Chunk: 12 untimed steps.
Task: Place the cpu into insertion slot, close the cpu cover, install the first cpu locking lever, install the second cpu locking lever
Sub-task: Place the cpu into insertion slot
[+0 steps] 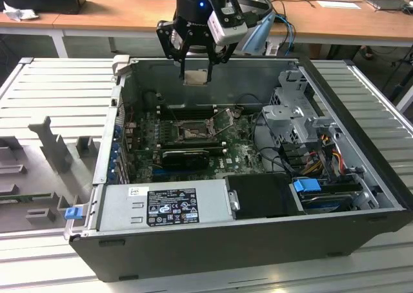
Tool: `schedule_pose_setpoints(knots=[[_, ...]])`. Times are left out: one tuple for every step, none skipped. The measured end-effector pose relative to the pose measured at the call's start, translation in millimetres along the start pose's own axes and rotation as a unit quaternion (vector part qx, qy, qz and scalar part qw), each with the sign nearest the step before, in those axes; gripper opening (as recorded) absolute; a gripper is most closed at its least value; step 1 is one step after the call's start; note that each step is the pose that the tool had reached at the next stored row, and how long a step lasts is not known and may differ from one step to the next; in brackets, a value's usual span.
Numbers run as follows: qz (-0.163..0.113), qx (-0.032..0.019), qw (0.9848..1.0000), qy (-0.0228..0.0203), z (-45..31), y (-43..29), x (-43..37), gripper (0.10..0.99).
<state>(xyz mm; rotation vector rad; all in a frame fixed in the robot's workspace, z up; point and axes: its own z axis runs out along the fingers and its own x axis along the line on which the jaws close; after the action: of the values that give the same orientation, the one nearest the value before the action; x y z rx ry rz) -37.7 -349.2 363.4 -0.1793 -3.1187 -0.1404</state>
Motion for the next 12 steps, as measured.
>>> schedule_pose_setpoints(knots=[[0.001,0.0000,1.0000,-0.0001,0.0,0.0,0.0,0.529],[0.002,0.0000,1.0000,-0.0002,0.0,0.0,0.0,0.529],[0.004,-0.0001,1.0000,-0.0004,0.1,0.0,0.1,0.529],[0.005,-0.0002,1.0000,-0.0005,0.1,0.0,0.1,0.529],[0.006,-0.0002,1.0000,-0.0006,0.1,0.0,0.1,0.529],[0.007,-0.0002,1.0000,-0.0007,0.1,0.0,0.1,0.529],[0.010,-0.0002,1.0000,-0.0009,0.1,0.0,0.1,0.529],[0.011,-0.0003,0.9999,-0.0010,0.1,0.0,0.1,0.529],[0.011,-0.0003,0.9999,-0.0010,0.1,0.0,0.1,0.529],[0.012,-0.0003,0.9999,-0.0011,0.1,0.0,0.1,0.529],[0.013,-0.0003,0.9999,-0.0012,0.1,0.0,0.1,0.529],[0.014,-0.0003,0.9999,-0.0013,0.1,0.0,0.1,0.529]])
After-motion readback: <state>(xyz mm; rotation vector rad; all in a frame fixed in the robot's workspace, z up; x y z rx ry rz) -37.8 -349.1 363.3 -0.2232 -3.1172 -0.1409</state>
